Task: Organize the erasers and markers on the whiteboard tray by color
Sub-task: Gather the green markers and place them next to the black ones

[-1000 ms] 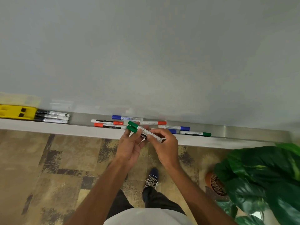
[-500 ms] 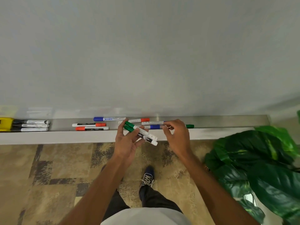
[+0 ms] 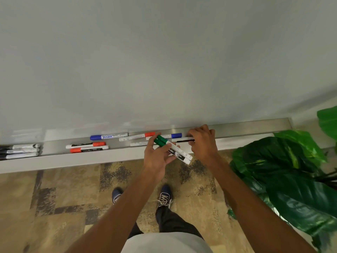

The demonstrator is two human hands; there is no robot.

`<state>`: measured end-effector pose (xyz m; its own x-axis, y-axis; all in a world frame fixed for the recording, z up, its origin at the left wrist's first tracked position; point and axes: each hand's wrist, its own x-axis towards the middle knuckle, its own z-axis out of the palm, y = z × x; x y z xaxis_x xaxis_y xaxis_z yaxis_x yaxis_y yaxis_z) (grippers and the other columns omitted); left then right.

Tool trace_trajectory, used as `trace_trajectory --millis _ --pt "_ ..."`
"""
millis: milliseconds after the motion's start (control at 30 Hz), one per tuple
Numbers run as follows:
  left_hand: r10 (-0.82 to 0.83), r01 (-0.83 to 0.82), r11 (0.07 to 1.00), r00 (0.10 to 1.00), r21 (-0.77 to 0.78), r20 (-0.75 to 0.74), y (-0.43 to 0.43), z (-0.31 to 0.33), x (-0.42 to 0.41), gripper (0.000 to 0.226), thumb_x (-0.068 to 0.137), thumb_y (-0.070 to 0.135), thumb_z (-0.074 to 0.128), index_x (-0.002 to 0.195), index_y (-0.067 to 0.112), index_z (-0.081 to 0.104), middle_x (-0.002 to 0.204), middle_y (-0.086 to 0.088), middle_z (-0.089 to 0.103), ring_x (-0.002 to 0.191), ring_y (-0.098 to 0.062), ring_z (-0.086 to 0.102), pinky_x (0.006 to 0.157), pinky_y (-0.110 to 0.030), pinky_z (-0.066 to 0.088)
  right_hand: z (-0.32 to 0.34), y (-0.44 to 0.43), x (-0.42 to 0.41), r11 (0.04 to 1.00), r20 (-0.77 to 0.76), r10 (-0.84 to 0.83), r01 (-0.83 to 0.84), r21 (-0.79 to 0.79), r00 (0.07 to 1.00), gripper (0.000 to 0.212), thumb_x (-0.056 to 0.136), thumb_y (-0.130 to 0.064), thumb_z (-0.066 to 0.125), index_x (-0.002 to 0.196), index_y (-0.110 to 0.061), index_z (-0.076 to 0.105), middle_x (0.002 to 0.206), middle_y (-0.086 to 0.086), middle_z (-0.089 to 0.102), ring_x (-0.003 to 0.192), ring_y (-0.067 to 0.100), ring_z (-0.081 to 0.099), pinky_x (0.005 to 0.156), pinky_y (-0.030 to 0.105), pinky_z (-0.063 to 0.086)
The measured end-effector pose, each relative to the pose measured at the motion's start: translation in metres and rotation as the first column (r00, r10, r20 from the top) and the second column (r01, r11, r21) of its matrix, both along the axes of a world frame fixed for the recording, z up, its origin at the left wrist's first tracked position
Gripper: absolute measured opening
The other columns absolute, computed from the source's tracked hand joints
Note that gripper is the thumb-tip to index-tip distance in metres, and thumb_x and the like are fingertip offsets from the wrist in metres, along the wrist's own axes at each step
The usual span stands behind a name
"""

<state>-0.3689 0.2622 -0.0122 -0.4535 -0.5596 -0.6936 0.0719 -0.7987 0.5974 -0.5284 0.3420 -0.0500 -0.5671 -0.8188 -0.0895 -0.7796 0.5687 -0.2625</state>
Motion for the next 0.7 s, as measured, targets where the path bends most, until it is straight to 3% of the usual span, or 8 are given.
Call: trace_trajectory --millis 133,300,400,467,567,633,700 --pt "0.003 -0.003 1.000 1.000 0.029 0.004 0.001 -0.002 -0.002 0.052 0.093 -0.010 0.059 0.133 0.023 0.055 0.114 -0.026 0.071 0.102 -0.041 0.072 0.078 -0.048 0.062 0.002 -0.001 -0.005 0.998 -0.008 0.056 -0.056 0.004 0.998 0.029 0.076 -0.009 0.077 0.103 -0.019 0.072 0.106 -0.002 0.069 0.106 0.022 0.047 0.085 0.037 0.031" --pt "0.004 -0.004 1.000 1.000 0.030 0.011 -0.003 -0.007 0.003 0.052 0.093 -0.009 0.059 0.133 0.024 0.056 0.099 -0.018 0.078 0.098 -0.038 0.074 0.083 -0.053 0.061 0.001 0.004 -0.009 0.993 -0.044 0.109 -0.110 -0.043 0.993 0.027 0.076 -0.006 0.076 0.100 -0.019 0.073 0.102 -0.003 0.066 0.102 0.022 0.047 0.082 0.037 0.032" --pt "0.018 -0.017 0.999 1.000 0.051 -0.021 -0.006 -0.006 0.008 0.052 0.093 -0.010 0.058 0.132 0.024 0.056 0.113 -0.027 0.072 0.099 -0.041 0.073 0.081 -0.053 0.061 0.004 0.007 -0.009 0.982 -0.010 0.090 -0.091 -0.163 0.996 0.022 0.081 -0.010 0.075 0.101 -0.018 0.073 0.098 -0.004 0.067 0.096 0.020 0.048 0.079 0.034 0.035" --pt "0.029 -0.026 0.996 0.998 0.082 -0.048 -0.009 -0.006 0.013 0.050 0.094 -0.009 0.057 0.132 0.023 0.057 0.118 -0.029 0.068 0.100 -0.043 0.073 0.081 -0.053 0.062 0.008 0.008 -0.004 0.959 0.097 0.055 -0.025 -0.281 0.994 0.019 0.083 -0.014 0.076 0.100 -0.016 0.071 0.096 -0.003 0.066 0.092 0.017 0.050 0.077 0.032 0.043" --pt "0.047 -0.039 0.992 0.997 0.117 -0.068 -0.011 -0.009 0.022 0.049 0.095 -0.008 0.055 0.132 0.024 0.059 0.113 -0.028 0.072 0.102 -0.043 0.072 0.080 -0.051 0.062 0.019 0.006 0.011 0.880 0.368 -0.070 0.231 -0.415 0.927 0.017 0.084 -0.022 0.076 0.098 -0.020 0.067 0.094 -0.008 0.064 0.083 0.007 0.055 0.068 0.016 0.045" --pt "0.064 -0.054 0.990 0.995 0.128 -0.081 -0.012 -0.009 0.026 0.049 0.094 -0.008 0.055 0.131 0.024 0.059 0.111 -0.028 0.072 0.102 -0.044 0.072 0.081 -0.053 0.061 0.027 0.003 0.022 0.805 0.566 -0.149 0.433 -0.407 0.810 0.017 0.082 -0.023 0.077 0.095 -0.023 0.065 0.091 -0.010 0.066 0.081 0.005 0.061 0.066 0.012 0.048" --pt "0.079 -0.068 0.990 0.993 0.121 -0.091 -0.012 -0.007 0.029 0.050 0.094 -0.009 0.056 0.132 0.024 0.058 0.116 -0.030 0.070 0.102 -0.045 0.072 0.079 -0.051 0.062 0.034 -0.001 0.035 0.693 0.769 -0.147 0.620 -0.369 0.622 0.020 0.079 -0.014 0.078 0.094 -0.020 0.066 0.090 -0.007 0.070 0.084 0.006 0.065 0.068 0.019 0.054"
